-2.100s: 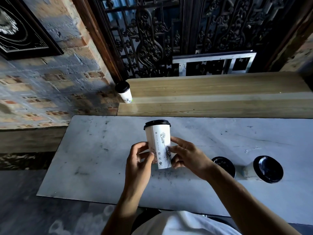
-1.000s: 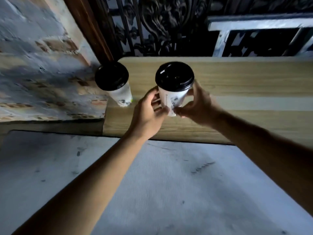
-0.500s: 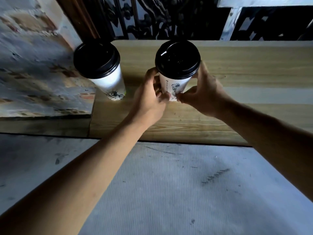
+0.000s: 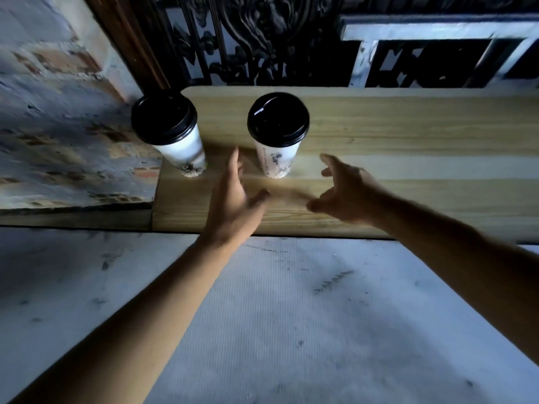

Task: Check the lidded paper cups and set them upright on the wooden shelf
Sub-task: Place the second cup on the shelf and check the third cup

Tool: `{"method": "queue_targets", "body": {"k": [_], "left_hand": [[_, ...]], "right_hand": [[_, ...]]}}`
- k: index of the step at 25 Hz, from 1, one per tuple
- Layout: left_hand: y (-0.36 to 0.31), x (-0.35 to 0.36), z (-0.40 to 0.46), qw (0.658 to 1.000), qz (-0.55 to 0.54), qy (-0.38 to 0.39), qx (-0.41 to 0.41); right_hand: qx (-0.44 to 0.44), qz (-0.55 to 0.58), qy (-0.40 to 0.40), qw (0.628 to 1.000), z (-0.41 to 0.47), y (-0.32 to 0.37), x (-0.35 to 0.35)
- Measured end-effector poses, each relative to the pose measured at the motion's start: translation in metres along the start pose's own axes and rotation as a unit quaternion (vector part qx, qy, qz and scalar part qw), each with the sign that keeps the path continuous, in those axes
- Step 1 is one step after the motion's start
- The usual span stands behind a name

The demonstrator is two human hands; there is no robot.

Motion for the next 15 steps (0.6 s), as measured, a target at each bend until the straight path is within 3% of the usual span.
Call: {"method": "queue_targets", "body": {"k": [5,15], "left_hand": [[-0.043,0.008,-0.081,0.999,0.02,0.032,0.03],[-0.132,0.06,-0.282,0.985,0.121,0.108,0.061]], "right_hand": [[-0.019,0.013,0.009,1.0,-0.085,0.006,-0.028],[-0.06,0.025,-0.076,0.995,-0.322,-0.05,-0.109]]}}
Point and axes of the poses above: each hand's wrist, its own z-axis towards the middle knuckle, its own x-axis out of the palm, y = z × x, the point moved 5 cm from there along z, towards the middle knuckle, and after that the axes turned 13 degrees about z, right-handed, at the moved point
